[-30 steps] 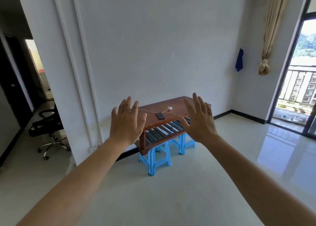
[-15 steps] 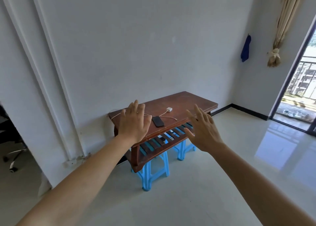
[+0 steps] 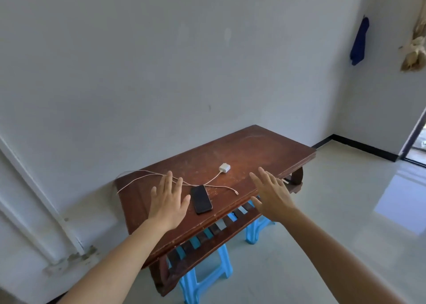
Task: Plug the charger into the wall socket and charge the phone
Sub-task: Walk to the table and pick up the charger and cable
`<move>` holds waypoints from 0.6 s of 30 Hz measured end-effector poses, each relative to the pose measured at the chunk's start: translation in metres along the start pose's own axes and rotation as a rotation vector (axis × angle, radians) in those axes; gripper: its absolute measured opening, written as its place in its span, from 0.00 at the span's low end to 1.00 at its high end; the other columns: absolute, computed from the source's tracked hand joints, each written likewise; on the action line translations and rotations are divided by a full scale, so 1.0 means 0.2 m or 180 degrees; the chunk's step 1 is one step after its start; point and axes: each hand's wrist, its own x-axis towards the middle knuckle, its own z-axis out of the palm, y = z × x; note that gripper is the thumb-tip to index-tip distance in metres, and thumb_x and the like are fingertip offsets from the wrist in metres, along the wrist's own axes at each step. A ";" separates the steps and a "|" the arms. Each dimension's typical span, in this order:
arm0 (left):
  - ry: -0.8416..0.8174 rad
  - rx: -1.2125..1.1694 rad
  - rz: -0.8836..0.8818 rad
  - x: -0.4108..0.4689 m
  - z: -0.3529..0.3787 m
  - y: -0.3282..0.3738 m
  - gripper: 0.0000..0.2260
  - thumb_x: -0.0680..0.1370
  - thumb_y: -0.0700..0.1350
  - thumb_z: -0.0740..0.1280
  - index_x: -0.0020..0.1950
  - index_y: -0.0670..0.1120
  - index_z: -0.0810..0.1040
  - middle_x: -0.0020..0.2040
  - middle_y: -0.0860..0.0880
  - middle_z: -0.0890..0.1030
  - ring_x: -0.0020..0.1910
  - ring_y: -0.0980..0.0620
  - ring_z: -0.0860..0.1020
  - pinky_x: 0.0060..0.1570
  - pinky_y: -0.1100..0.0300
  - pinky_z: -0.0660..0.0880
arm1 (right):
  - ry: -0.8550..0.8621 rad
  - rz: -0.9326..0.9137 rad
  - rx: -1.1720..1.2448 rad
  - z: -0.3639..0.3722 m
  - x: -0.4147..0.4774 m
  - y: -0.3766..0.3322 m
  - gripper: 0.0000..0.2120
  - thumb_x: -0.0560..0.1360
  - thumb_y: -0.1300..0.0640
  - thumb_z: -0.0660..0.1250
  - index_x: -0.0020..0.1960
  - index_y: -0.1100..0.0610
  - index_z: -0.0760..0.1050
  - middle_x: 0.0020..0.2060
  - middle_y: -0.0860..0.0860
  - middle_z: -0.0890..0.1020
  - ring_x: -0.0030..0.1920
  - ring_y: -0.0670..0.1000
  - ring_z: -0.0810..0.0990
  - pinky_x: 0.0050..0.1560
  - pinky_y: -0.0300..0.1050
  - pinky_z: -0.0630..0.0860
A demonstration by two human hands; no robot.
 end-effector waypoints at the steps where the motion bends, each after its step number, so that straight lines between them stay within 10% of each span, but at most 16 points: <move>1: -0.0040 -0.0003 -0.0055 0.10 0.03 -0.01 0.30 0.82 0.61 0.49 0.80 0.48 0.51 0.82 0.41 0.45 0.80 0.43 0.44 0.76 0.39 0.52 | -0.0054 -0.0007 0.0009 0.03 0.13 0.04 0.35 0.79 0.41 0.61 0.81 0.52 0.53 0.80 0.58 0.58 0.77 0.60 0.61 0.73 0.56 0.63; 18: -0.1261 -0.0585 -0.0218 1.34 1.06 -0.01 0.32 0.82 0.59 0.55 0.81 0.48 0.48 0.82 0.41 0.47 0.80 0.43 0.46 0.76 0.41 0.52 | -0.1565 0.0012 0.0537 0.98 1.56 0.31 0.35 0.78 0.49 0.65 0.80 0.55 0.53 0.75 0.57 0.67 0.71 0.60 0.70 0.62 0.57 0.75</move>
